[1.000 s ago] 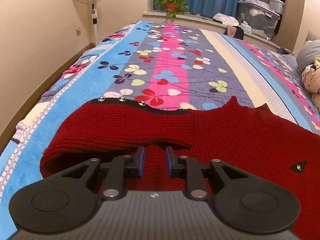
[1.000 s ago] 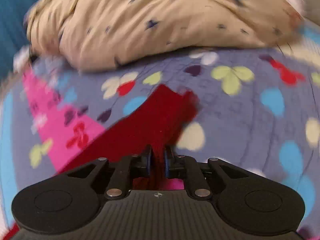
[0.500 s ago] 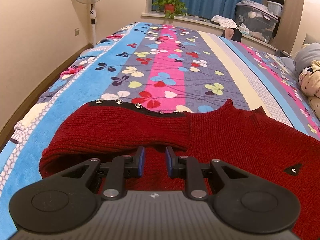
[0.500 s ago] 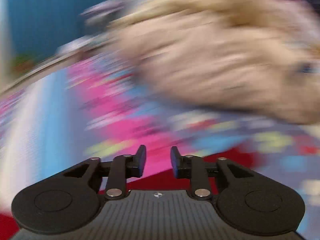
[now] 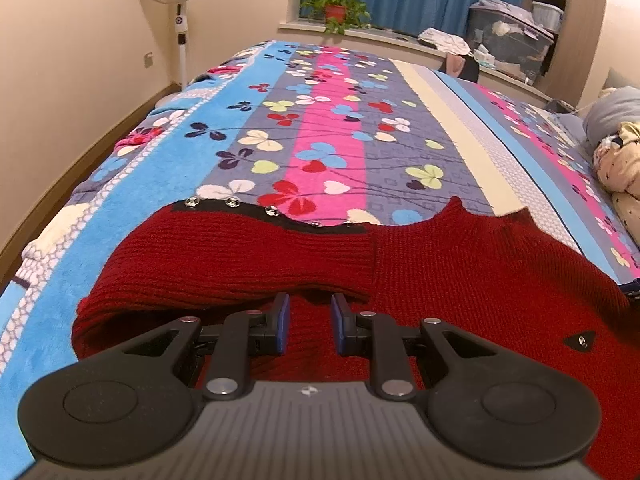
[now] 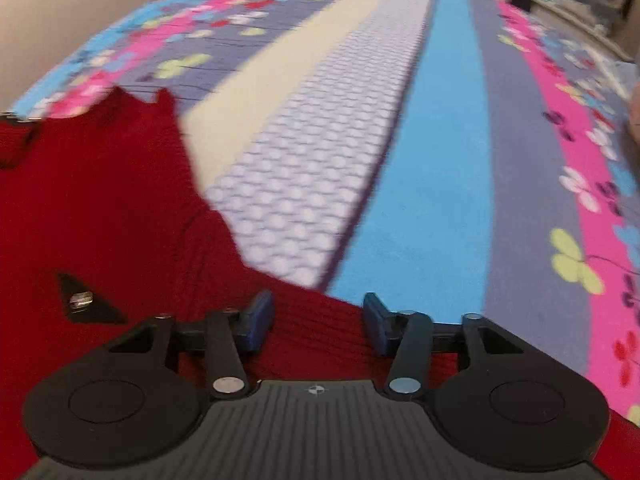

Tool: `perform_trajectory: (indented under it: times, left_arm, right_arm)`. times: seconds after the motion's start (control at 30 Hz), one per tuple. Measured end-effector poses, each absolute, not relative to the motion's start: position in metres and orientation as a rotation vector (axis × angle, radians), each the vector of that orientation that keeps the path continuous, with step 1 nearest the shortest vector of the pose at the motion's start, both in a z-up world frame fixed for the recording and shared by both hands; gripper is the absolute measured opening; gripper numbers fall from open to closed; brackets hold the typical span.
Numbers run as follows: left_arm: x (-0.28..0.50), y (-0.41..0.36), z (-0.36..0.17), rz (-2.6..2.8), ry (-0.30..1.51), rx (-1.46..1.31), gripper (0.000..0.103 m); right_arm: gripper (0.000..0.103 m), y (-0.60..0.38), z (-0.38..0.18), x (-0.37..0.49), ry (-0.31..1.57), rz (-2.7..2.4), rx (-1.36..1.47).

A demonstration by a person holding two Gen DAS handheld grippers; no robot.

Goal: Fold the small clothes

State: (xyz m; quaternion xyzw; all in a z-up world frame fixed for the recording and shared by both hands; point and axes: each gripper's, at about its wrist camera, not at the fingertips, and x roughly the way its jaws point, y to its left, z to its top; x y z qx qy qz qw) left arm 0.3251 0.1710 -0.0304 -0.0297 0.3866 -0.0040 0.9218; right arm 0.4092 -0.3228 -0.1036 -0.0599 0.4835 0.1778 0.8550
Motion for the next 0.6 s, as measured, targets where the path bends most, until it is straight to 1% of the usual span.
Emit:
perform_trajectory:
  times: [0.03,0.2,0.3,0.4,0.43,0.47,0.5,0.53,0.57,0.6]
  left_arm:
    - [0.325,0.17,-0.031,-0.013,0.795,-0.056,0.024]
    - [0.324,0.168,-0.031,-0.018,0.796,-0.053,0.024]
    - [0.325,0.168,-0.033,-0.018,0.801,-0.05,0.024]
    - [0.325,0.165,-0.034,-0.02,0.803,-0.04,0.024]
    - [0.325,0.165,-0.034,-0.022,0.804,-0.04,0.024]
    - [0.325,0.164,-0.034,-0.022,0.803,-0.038,0.025]
    - [0.325,0.164,-0.034,-0.023,0.803,-0.036,0.025]
    - [0.325,0.164,-0.035,-0.023,0.804,-0.033,0.026]
    - [0.325,0.164,-0.036,-0.022,0.807,-0.03,0.027]
    - [0.326,0.164,-0.036,-0.02,0.809,-0.03,0.027]
  right_arm:
    - [0.044,-0.324,-0.103,0.405,1.015,0.409,-0.137]
    - [0.046,-0.312,-0.109,0.398,0.985,0.429,-0.259]
    - [0.046,-0.306,-0.108,0.395,0.949,0.443,-0.369]
    - [0.054,-0.305,-0.105,0.4,0.914,0.408,-0.417]
    - [0.055,-0.304,-0.105,0.403,0.896,0.383,-0.438]
    - [0.054,-0.303,-0.106,0.408,0.893,0.369,-0.442]
    - [0.052,-0.302,-0.108,0.411,0.912,0.372,-0.428]
    - [0.042,-0.301,-0.111,0.414,0.933,0.384,-0.42]
    - [0.024,-0.298,-0.111,0.416,0.95,0.418,-0.423]
    - [0.019,-0.295,-0.11,0.416,0.966,0.45,-0.421]
